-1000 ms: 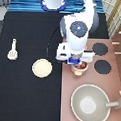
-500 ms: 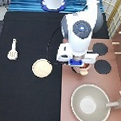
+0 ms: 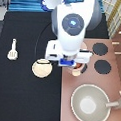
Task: Take the lid off the pot, put the pot on the plate, and use the tool to push the pot to the front of the table.
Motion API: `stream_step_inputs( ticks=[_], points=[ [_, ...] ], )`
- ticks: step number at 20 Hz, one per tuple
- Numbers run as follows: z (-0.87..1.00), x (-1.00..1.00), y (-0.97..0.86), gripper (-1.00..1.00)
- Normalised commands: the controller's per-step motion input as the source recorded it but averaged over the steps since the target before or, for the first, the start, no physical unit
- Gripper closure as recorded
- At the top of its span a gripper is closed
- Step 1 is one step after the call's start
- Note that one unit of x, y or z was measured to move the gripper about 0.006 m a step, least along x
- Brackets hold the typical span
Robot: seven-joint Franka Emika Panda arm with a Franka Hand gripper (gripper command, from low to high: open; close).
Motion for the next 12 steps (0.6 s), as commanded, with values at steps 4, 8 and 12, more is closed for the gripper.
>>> stream_step_inputs(
  ticks=[4,8,12],
  points=[
    [0.08,-0.41,-0.82,1.0],
    [-0.23,-0.53,-0.82,1.0],
    [-0.44,-0.59,-0.83,1.0]
  ],
)
